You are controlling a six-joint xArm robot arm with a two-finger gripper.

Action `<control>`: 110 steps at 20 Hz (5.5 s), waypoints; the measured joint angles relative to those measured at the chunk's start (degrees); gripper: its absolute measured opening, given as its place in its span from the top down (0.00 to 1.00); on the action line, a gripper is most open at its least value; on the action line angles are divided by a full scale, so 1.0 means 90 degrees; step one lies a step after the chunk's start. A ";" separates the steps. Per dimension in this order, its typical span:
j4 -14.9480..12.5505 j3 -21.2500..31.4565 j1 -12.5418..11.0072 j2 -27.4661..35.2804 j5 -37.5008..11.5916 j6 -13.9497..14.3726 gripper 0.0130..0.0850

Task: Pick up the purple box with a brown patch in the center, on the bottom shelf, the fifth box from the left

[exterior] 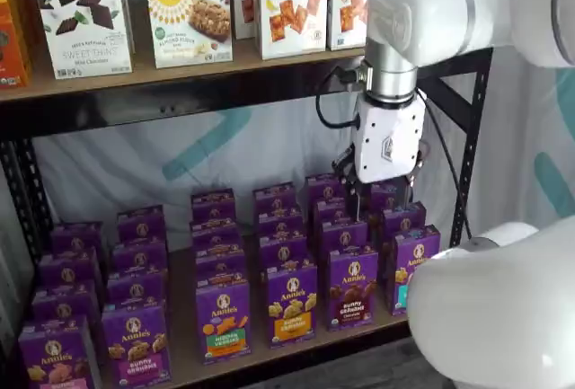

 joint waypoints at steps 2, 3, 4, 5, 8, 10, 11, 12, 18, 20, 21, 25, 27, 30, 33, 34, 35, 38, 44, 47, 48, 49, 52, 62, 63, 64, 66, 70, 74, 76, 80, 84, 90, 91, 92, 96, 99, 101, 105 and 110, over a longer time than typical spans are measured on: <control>-0.0016 0.0125 -0.0008 0.0148 -0.0260 0.0002 0.00; -0.0001 0.0185 -0.0031 0.0220 -0.0396 -0.0023 0.00; 0.0015 0.0237 -0.0054 0.0284 -0.0515 -0.0050 0.00; 0.0024 0.0285 -0.0075 0.0359 -0.0642 -0.0072 0.00; 0.0124 0.0469 -0.0185 0.0710 -0.1191 -0.0226 0.00; 0.0109 0.0553 -0.0213 0.0950 -0.1536 -0.0248 0.00; 0.0098 0.0577 -0.0223 0.1113 -0.1707 -0.0254 0.00; 0.0103 0.0596 -0.0235 0.1294 -0.1888 -0.0269 0.00; 0.0228 0.0648 -0.0318 0.2293 -0.2955 -0.0450 0.00; 0.0317 0.0657 -0.0349 0.2590 -0.3330 -0.0558 0.00; 0.0388 0.0674 -0.0362 0.2717 -0.3525 -0.0633 0.00; 0.0450 0.0650 -0.0375 0.3343 -0.4232 -0.0723 0.00; 0.0318 0.0561 -0.0385 0.3767 -0.4522 -0.0629 0.00; 0.0390 0.0476 -0.0399 0.4300 -0.5011 -0.0726 0.00; 0.0603 0.0341 -0.0416 0.4875 -0.5467 -0.0955 0.00; 0.0609 0.0276 -0.0430 0.5072 -0.5575 -0.0978 0.00; 0.0584 0.0212 -0.0448 0.5258 -0.5672 -0.0976 0.00; 0.0215 -0.0035 -0.0575 0.6059 -0.6232 -0.0764 0.00; 0.0461 -0.0512 -0.0727 0.7280 -0.7041 -0.1183 0.00; 0.1164 -0.0793 -0.0682 0.7785 -0.7220 -0.1854 0.00; 0.1436 -0.0893 -0.0654 0.7943 -0.7268 -0.2097 0.00; 0.1555 -0.0999 -0.0653 0.8098 -0.7295 -0.2213 0.00; 0.1891 -0.1322 -0.0635 0.8497 -0.7333 -0.2534 0.00; 0.2769 -0.2140 -0.0474 0.9365 -0.7552 -0.3254 0.00; 0.2587 -0.2225 -0.0501 0.9439 -0.7547 -0.3100 0.00; 0.2495 -0.2289 -0.0522 0.9491 -0.7542 -0.3028 0.00; 0.2251 -0.2411 -0.0588 0.9577 -0.7520 -0.2841 0.00; 0.2014 -0.2633 -0.0735 0.9698 -0.7462 -0.2751 0.00; 0.1412 -0.2832 -0.0969 0.9818 -0.7390 -0.2380 0.00; 0.1311 -0.2940 -0.1056 0.9888 -0.7350 -0.2366 0.00; 0.1413 -0.3160 -0.1165 1.0043 -0.7301 -0.2574 0.00; 0.1233 -0.3411 -0.1276 1.0201 -0.7153 -0.2502 0.00; 0.0818 -0.3656 -0.1446 1.0379 -0.7113 -0.2254 0.00; 0.0526 -0.3700 -0.1504 1.0407 -0.7112 -0.2022 0.00; 0.0247 -0.3742 -0.1558 1.0436 -0.7116 -0.1801 0.00; -0.0641 -0.3860 -0.1713 1.0523 -0.7187 -0.1073 0.00; -0.0924 -0.3898 -0.1755 1.0562 -0.7233 -0.0832 0.00; -0.1096 -0.3901 -0.1776 1.0572 -0.7290 -0.0681 0.00; -0.1969 -0.3917 -0.1900 1.0554 -0.7398 0.0074 0.00; -0.2583 -0.3958 -0.1992 1.0515 -0.7341 0.0594 0.00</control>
